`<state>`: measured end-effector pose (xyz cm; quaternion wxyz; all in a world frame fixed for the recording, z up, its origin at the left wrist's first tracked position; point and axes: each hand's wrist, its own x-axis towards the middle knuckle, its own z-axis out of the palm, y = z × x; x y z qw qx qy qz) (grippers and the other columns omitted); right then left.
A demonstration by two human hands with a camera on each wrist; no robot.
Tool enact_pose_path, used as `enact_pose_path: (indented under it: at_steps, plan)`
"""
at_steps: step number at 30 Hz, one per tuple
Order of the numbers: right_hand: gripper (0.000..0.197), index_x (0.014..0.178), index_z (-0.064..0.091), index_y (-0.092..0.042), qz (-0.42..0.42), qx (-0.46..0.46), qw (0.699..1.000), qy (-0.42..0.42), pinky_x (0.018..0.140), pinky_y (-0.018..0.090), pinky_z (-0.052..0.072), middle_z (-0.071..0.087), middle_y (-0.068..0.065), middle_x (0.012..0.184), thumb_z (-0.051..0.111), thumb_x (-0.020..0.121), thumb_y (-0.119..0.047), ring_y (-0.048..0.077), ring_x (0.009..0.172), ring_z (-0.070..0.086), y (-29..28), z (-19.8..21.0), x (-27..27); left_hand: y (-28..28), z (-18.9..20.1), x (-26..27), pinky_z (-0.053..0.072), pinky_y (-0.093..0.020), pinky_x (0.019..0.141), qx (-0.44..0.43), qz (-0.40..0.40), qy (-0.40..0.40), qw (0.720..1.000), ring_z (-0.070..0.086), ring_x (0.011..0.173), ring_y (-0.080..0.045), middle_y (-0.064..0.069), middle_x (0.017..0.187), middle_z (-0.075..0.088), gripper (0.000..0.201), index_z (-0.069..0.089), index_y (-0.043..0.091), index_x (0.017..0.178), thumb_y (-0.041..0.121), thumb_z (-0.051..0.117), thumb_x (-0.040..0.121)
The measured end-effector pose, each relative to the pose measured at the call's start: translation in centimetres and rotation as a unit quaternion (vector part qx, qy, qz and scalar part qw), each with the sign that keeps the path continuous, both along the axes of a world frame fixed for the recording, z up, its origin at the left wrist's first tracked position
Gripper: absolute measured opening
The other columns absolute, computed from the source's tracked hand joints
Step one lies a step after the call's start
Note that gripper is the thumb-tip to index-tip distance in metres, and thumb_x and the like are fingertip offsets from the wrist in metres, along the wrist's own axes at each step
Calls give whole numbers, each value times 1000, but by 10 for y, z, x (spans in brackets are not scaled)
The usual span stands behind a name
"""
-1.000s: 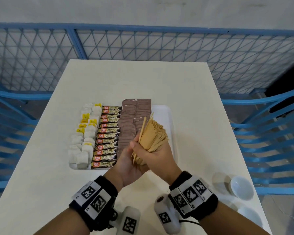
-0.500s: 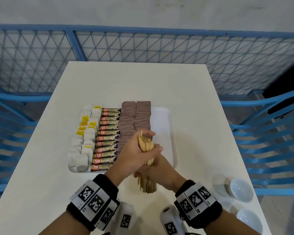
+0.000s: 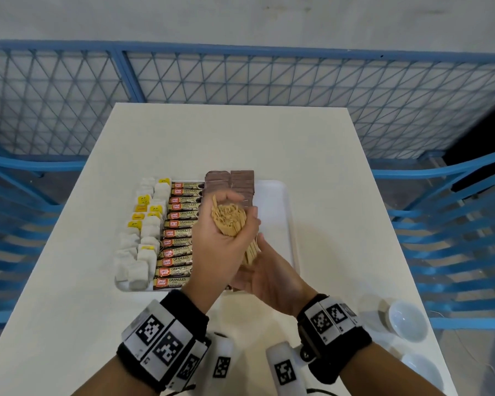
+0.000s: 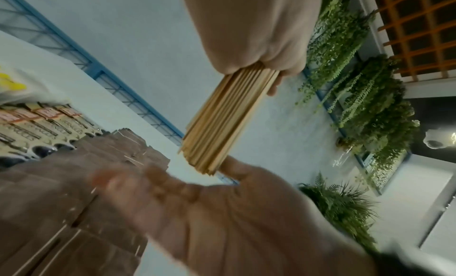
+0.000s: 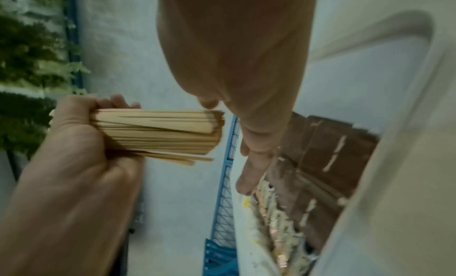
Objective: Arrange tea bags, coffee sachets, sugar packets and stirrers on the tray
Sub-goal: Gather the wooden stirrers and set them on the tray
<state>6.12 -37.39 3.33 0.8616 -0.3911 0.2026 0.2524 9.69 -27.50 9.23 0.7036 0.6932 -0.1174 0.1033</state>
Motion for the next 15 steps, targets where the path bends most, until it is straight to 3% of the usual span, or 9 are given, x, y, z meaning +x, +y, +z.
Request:
enact_pose_path:
  at_steps: [3, 7, 11, 15]
  plan:
    - [45, 132, 48, -5, -52, 38, 998, 17, 87, 34, 55, 53, 19, 133, 30, 102, -33, 25, 105, 59, 4, 7, 8, -5, -4, -6, 55, -42, 70, -4, 3, -1, 1000, 68, 71, -27, 13, 77, 63, 22, 56, 43, 86, 29, 69, 74]
    - [39, 128, 51, -1, -58, 42, 997, 36, 78, 32, 56, 60, 17, 118, 36, 99, -22, 21, 94, 61, 5, 7, 10, -7, -8, -7, 51, -22, 68, 8, 14, -21, 1000, 66, 69, -14, 9, 76, 66, 26, 57, 46, 88, 30, 70, 73]
    - [38, 128, 50, 2, -55, 43, 996, 60, 78, 31, 57, 64, 13, 102, 34, 99, -17, 19, 83, 64, 5, 4, 6, -6, -14, -7, 50, -20, 71, 22, 17, -19, 999, 65, 72, -11, 11, 80, 67, 26, 58, 44, 89, 30, 72, 71]
    - [35, 122, 53, 4, -46, 39, 996, 67, 62, 27, 58, 66, 12, 87, 33, 98, -13, 17, 68, 66, 4, 4, 4, -5, -20, -11, 51, -23, 71, 18, 15, -1, 1000, 65, 72, -11, 12, 79, 67, 22, 60, 39, 86, 29, 73, 70]
